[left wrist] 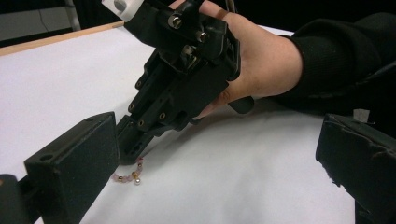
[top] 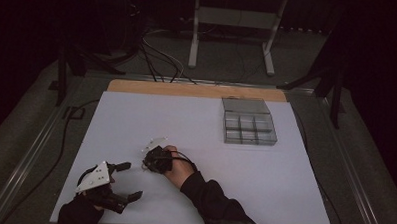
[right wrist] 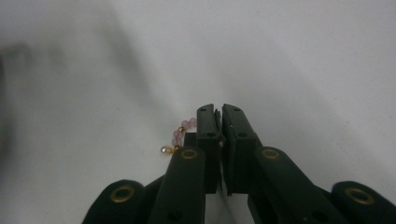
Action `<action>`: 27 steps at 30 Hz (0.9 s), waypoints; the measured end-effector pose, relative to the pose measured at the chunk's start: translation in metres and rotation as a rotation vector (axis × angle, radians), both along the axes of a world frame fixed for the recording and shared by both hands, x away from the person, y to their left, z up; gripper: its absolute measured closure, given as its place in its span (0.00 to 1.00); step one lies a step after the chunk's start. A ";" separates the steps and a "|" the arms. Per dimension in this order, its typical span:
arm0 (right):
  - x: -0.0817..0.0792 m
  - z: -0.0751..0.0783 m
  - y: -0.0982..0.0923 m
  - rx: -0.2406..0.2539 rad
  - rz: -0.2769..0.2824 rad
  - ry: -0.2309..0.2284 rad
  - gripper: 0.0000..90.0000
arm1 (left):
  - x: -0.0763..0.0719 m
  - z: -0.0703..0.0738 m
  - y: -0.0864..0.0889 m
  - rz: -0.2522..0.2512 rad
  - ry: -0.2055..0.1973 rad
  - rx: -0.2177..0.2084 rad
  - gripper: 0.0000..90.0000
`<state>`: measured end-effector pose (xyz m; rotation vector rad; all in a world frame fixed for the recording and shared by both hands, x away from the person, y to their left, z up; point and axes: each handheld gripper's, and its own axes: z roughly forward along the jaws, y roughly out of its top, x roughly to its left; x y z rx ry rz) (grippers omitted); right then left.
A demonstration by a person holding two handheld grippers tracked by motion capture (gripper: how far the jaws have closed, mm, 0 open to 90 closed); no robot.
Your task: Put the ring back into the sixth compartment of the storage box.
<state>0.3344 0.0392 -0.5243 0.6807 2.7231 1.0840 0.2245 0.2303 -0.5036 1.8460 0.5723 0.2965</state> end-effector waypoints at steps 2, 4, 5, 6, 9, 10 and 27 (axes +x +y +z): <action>0.000 0.000 0.000 0.000 0.000 0.000 0.96 | 0.000 0.000 0.000 0.001 0.001 0.000 0.01; -0.003 -0.001 0.001 -0.007 0.003 -0.034 0.96 | 0.000 0.000 0.000 -0.001 0.002 0.004 0.01; -0.003 -0.001 0.001 -0.007 0.003 -0.034 0.96 | 0.000 0.000 0.000 0.000 0.002 0.000 0.01; -0.003 0.000 0.001 -0.011 0.001 -0.031 0.96 | 0.000 0.000 0.000 0.001 0.002 0.000 0.01; -0.002 0.000 0.001 -0.004 -0.003 -0.019 0.96 | 0.000 0.000 0.000 0.001 0.003 0.004 0.01; -0.001 0.000 0.000 0.004 -0.003 -0.015 0.96 | 0.000 0.000 0.000 0.000 0.002 0.004 0.01; -0.001 0.009 -0.004 0.029 -0.013 0.015 0.98 | 0.000 0.000 0.000 0.001 -0.001 0.006 0.01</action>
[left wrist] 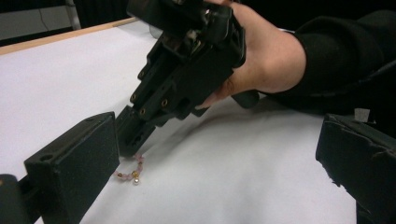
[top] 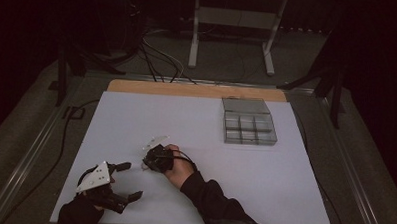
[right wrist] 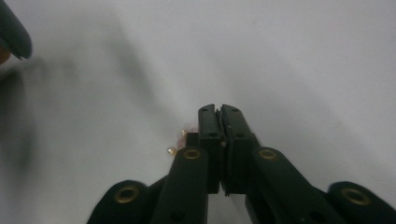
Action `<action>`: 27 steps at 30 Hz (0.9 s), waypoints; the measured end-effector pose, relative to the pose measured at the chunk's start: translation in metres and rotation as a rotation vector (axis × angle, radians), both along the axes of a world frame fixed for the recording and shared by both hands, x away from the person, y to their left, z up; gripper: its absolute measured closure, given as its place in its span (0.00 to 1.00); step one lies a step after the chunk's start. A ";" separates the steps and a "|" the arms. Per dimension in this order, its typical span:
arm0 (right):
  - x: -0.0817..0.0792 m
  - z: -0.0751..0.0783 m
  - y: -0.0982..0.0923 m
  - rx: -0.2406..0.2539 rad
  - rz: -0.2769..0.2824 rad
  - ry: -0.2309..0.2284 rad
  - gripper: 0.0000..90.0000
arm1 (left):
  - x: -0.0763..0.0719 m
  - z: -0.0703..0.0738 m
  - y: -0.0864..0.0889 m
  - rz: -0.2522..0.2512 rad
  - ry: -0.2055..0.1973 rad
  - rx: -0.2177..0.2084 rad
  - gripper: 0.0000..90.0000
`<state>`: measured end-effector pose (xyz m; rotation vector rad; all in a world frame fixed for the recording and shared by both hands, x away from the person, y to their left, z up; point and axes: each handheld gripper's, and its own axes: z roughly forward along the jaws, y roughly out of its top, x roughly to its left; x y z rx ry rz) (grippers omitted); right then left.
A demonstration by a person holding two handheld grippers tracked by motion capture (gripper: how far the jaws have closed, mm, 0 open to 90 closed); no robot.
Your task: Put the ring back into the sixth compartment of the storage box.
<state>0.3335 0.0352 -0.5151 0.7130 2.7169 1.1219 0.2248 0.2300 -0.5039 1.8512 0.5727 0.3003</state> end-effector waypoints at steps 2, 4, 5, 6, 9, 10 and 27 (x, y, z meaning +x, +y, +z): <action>0.000 0.002 -0.001 0.004 0.000 -0.003 0.98 | 0.000 0.000 0.000 0.001 0.003 -0.002 0.01; 0.000 0.004 -0.003 0.010 -0.006 0.002 0.98 | 0.000 -0.001 0.000 0.001 0.005 0.002 0.01; 0.000 0.004 -0.004 0.011 -0.009 0.010 0.98 | 0.000 0.000 0.000 -0.001 0.001 0.002 0.01; 0.000 0.005 -0.005 0.014 -0.007 0.006 0.98 | 0.000 0.000 0.000 0.000 0.001 -0.001 0.01; -0.001 0.006 -0.007 0.016 -0.012 0.006 0.98 | 0.000 0.000 0.000 0.001 0.002 0.002 0.01; -0.001 0.006 -0.007 0.015 -0.007 0.007 0.98 | 0.000 0.000 0.000 0.000 0.001 0.002 0.01; -0.005 0.028 -0.016 0.061 -0.006 -0.011 0.98 | 0.001 -0.001 -0.001 0.001 0.002 0.006 0.01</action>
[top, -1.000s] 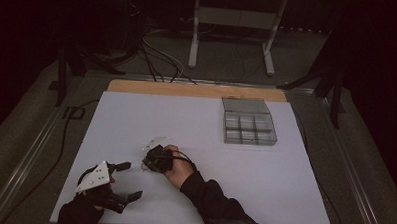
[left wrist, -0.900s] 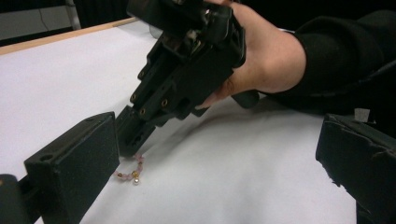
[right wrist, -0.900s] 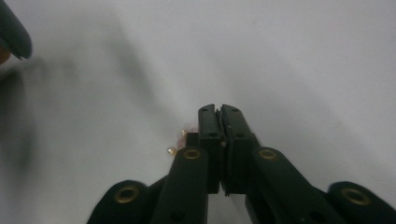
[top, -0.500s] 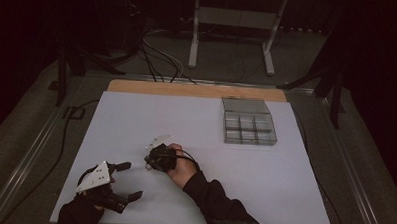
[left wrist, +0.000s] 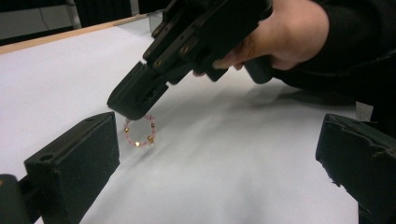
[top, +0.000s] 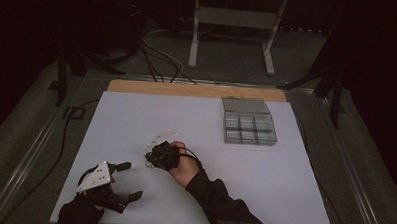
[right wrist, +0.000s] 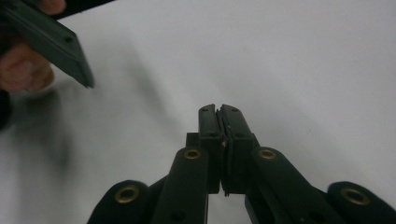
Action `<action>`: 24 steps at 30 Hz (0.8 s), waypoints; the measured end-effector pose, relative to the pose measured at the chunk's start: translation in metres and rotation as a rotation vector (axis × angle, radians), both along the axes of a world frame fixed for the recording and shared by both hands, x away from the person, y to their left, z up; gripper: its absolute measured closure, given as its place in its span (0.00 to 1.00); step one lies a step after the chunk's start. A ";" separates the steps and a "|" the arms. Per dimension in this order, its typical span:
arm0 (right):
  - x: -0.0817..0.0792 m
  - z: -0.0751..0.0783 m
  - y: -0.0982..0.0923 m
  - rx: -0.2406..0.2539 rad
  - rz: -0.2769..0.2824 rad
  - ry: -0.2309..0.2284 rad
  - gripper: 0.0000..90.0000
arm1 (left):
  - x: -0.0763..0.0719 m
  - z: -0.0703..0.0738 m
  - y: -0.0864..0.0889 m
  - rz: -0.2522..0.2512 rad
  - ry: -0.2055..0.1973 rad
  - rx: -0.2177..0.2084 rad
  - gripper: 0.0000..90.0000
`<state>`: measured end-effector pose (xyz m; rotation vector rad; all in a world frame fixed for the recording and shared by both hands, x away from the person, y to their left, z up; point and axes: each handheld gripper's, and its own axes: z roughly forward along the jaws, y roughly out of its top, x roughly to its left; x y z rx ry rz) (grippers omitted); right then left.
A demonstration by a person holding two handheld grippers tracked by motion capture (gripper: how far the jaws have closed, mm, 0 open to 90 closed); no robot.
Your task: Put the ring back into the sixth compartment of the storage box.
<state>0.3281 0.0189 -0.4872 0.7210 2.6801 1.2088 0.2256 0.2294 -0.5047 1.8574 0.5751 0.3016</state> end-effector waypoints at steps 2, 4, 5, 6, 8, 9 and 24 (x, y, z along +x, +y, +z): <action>-0.001 0.001 0.000 -0.002 0.001 -0.001 0.98 | 0.000 0.000 0.000 0.000 0.000 -0.002 0.01; -0.003 0.003 -0.003 -0.004 0.001 -0.006 0.98 | 0.000 0.000 0.000 0.001 0.002 -0.001 0.01; -0.003 0.003 -0.003 -0.004 0.001 -0.006 0.98 | 0.000 0.000 0.000 0.001 0.001 -0.003 0.01; -0.003 0.003 -0.004 -0.004 0.004 -0.009 0.98 | 0.000 0.000 0.000 0.001 0.000 -0.004 0.01; -0.003 0.004 -0.004 -0.006 0.002 -0.008 0.98 | 0.000 0.000 0.000 0.002 0.001 -0.004 0.01; -0.003 0.004 -0.006 -0.004 0.001 -0.008 0.98 | 0.000 0.000 0.000 0.002 0.002 -0.003 0.01; -0.003 0.013 -0.033 0.006 -0.031 -0.008 0.98 | 0.000 0.000 0.000 0.006 0.000 -0.004 0.01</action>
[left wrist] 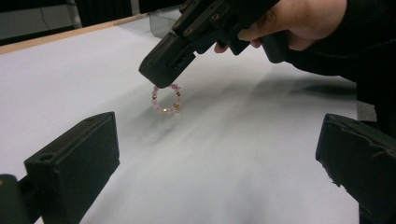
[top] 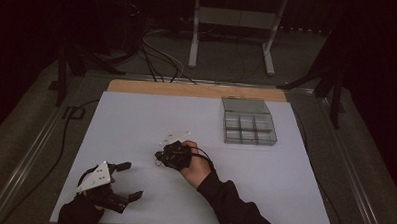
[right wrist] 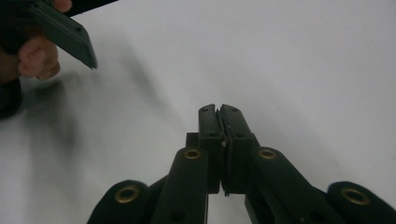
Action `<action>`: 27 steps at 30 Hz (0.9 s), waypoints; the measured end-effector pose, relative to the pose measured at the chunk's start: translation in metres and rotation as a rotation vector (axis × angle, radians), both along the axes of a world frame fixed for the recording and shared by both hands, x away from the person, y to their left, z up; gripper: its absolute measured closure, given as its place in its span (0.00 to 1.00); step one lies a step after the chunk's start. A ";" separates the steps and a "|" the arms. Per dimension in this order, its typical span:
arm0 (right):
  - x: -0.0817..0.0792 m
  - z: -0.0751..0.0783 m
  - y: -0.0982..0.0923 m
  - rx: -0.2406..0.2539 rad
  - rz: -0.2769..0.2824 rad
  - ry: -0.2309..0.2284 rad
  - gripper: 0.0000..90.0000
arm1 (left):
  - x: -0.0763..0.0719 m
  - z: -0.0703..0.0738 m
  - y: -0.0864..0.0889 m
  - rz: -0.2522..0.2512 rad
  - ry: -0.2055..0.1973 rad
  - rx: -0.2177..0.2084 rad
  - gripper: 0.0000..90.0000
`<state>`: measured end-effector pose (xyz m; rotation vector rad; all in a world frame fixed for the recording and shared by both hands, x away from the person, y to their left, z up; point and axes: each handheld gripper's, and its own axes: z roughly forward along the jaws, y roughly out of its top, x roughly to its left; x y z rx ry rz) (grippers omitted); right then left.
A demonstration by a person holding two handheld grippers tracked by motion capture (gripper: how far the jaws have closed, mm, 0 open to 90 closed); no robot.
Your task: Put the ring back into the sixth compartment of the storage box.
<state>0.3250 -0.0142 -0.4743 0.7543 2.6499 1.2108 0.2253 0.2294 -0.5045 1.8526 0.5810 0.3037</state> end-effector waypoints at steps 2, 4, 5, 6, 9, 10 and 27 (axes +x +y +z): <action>0.000 0.001 -0.004 0.006 -0.008 0.003 0.98 | 0.000 0.000 0.000 -0.001 0.001 0.004 0.01; 0.000 0.003 -0.008 0.004 -0.011 -0.002 0.98 | 0.000 0.000 0.000 -0.002 -0.001 0.002 0.01; 0.000 0.004 -0.009 0.004 -0.014 -0.003 0.98 | 0.000 0.000 0.000 -0.001 0.000 0.002 0.01; 0.000 0.005 -0.011 0.005 -0.017 -0.006 0.98 | 0.000 0.000 0.000 -0.001 0.000 0.002 0.01; 0.001 0.007 -0.017 0.002 -0.026 -0.012 0.98 | 0.000 0.000 0.000 -0.003 0.000 0.002 0.01; 0.001 0.008 -0.018 -0.001 -0.028 -0.018 0.98 | 0.000 0.000 0.000 -0.002 0.000 0.001 0.01; 0.011 0.022 -0.053 0.019 -0.105 -0.038 0.98 | 0.000 0.000 0.000 -0.001 0.002 0.003 0.01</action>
